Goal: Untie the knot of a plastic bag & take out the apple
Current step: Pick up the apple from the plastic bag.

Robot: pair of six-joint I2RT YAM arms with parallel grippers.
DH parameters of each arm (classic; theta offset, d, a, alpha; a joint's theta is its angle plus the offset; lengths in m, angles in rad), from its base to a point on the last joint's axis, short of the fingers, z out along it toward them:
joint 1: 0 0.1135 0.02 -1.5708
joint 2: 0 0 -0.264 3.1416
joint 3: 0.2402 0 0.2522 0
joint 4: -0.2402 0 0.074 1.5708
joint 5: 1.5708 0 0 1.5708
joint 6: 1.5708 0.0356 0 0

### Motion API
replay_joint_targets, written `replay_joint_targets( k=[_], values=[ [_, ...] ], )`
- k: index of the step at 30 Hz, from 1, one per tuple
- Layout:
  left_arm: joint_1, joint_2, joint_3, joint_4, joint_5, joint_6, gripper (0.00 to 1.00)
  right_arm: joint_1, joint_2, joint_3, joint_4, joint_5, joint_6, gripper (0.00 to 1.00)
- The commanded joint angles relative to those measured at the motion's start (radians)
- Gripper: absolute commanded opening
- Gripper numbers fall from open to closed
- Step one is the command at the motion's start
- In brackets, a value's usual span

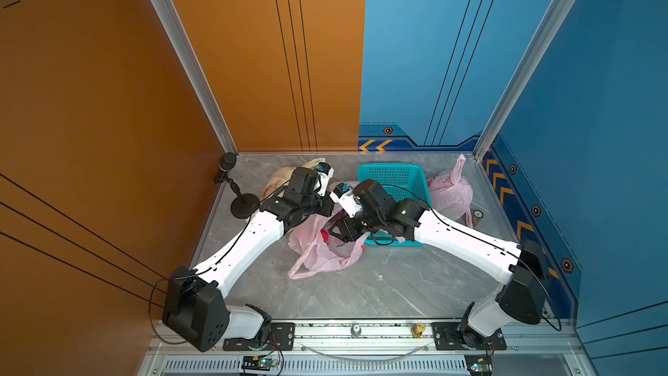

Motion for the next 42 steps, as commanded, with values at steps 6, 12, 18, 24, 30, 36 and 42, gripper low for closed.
replay_joint_targets(
  k=[6, 12, 18, 24, 30, 36, 42],
  values=[
    [0.029, -0.158, -0.263, 0.096, -0.04, -0.081, 0.0, 0.028, 0.162, -0.048, 0.065, 0.272, 0.106, 0.56],
    [0.09, -0.192, -0.361, 0.139, -0.049, -0.128, 0.0, 0.052, 0.186, -0.085, 0.07, 0.286, 0.099, 0.58],
    [0.131, -0.202, -0.393, 0.146, -0.024, -0.17, 0.0, 0.057, 0.207, -0.078, 0.106, 0.246, 0.082, 0.61],
    [0.139, -0.176, -0.398, 0.162, -0.001, -0.192, 0.0, 0.057, 0.248, -0.032, 0.105, 0.319, 0.066, 0.7],
    [0.139, -0.148, -0.388, 0.21, 0.028, -0.204, 0.0, 0.053, 0.324, 0.055, 0.095, 0.361, 0.04, 0.72],
    [0.138, -0.128, -0.379, 0.235, 0.043, -0.21, 0.0, 0.037, 0.424, 0.133, 0.064, 0.394, 0.041, 0.78],
    [0.133, -0.11, -0.373, 0.241, 0.042, -0.213, 0.0, 0.031, 0.506, 0.176, 0.018, 0.4, 0.053, 0.77]
  ],
)
